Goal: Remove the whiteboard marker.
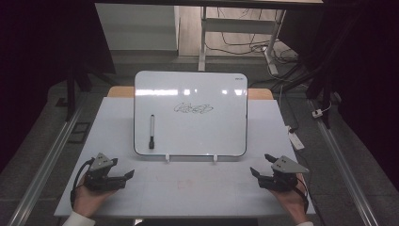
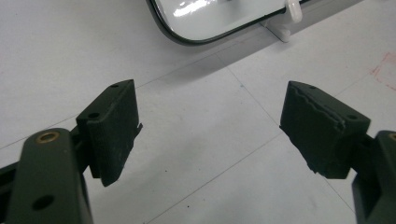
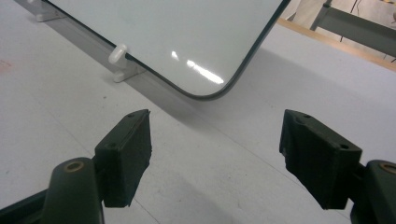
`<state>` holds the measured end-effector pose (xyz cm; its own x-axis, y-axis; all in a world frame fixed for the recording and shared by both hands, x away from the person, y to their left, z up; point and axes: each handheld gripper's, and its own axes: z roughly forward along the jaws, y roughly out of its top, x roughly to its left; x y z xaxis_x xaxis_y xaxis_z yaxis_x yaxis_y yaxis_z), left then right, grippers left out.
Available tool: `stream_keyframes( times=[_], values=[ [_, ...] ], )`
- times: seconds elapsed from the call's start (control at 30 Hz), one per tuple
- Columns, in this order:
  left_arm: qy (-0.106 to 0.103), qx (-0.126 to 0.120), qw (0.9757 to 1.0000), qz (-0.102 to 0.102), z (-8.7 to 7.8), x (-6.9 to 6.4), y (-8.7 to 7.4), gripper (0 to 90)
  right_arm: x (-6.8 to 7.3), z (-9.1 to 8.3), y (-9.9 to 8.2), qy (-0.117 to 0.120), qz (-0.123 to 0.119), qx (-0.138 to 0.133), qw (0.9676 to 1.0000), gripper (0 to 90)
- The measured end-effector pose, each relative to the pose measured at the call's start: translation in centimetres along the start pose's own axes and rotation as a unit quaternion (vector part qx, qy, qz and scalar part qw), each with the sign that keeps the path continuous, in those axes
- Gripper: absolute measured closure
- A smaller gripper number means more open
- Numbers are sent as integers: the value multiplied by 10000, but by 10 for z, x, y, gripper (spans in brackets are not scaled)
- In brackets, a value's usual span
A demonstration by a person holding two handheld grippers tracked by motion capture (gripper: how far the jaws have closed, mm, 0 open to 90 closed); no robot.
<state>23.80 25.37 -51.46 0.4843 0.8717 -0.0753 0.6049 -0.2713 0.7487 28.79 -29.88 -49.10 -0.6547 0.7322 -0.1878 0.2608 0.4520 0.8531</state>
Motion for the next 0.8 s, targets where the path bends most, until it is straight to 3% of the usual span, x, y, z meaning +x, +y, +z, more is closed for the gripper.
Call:
stream_keyframes(
  times=[0.5, 0.8],
  values=[
    [34, -51, 10000, -2, -2, -3, 6, 204, 3, -1, 2, 6, -12, -73, 10000, 264],
    [-1, -305, 9995, 102, -3, -11, 36, 204, 5, 0, 1, -18, -1, -140, 9999, 264]
  ],
)
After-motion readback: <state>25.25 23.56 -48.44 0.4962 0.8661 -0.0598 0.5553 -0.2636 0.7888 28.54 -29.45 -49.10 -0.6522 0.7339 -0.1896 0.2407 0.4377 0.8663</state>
